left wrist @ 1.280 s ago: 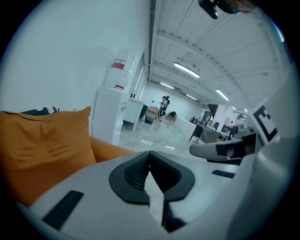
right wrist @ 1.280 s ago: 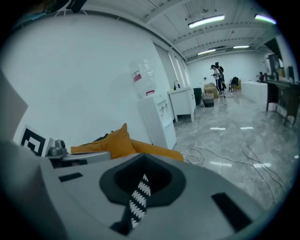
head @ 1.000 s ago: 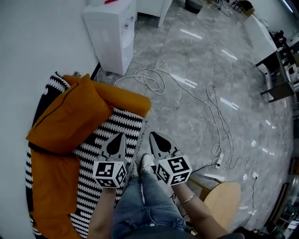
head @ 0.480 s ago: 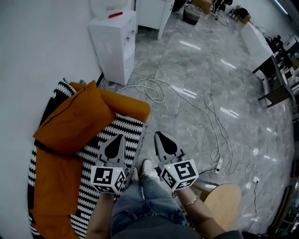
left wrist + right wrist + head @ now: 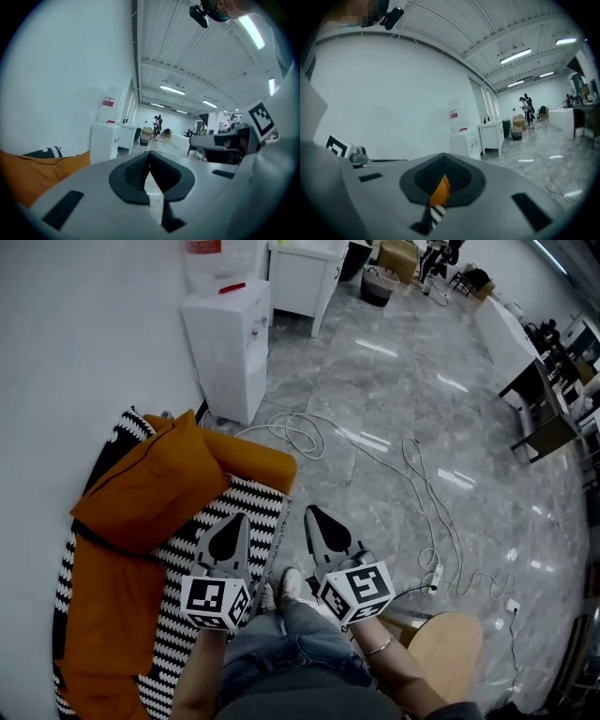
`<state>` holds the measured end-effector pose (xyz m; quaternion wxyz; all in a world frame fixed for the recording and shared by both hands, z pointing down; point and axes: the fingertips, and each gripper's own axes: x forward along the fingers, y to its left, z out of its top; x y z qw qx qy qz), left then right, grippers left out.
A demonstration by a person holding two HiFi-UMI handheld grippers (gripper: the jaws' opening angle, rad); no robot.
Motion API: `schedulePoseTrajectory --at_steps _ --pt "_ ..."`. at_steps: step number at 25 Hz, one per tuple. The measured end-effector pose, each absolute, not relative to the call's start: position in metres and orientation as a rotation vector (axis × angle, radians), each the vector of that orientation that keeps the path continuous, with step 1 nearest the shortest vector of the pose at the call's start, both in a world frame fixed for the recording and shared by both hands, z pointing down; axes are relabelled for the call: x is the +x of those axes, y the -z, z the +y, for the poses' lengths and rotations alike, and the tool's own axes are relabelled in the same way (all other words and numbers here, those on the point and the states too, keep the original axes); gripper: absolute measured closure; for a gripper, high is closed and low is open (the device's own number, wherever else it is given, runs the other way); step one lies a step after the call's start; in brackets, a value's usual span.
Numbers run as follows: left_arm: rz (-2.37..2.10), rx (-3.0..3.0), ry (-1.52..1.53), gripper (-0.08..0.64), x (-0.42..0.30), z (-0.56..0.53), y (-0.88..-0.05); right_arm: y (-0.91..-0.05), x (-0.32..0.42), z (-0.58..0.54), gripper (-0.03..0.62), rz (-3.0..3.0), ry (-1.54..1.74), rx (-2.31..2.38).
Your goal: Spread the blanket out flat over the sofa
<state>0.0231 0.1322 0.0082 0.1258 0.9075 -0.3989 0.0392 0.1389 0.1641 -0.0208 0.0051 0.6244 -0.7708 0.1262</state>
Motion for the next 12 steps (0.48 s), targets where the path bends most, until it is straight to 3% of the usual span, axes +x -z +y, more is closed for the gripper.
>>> schedulePoseTrajectory --at_steps 12 --pt "-1.173 2.683 -0.08 0.543 0.017 0.16 0.008 0.03 0.136 0.195 0.583 -2.436 -0.343 1.971"
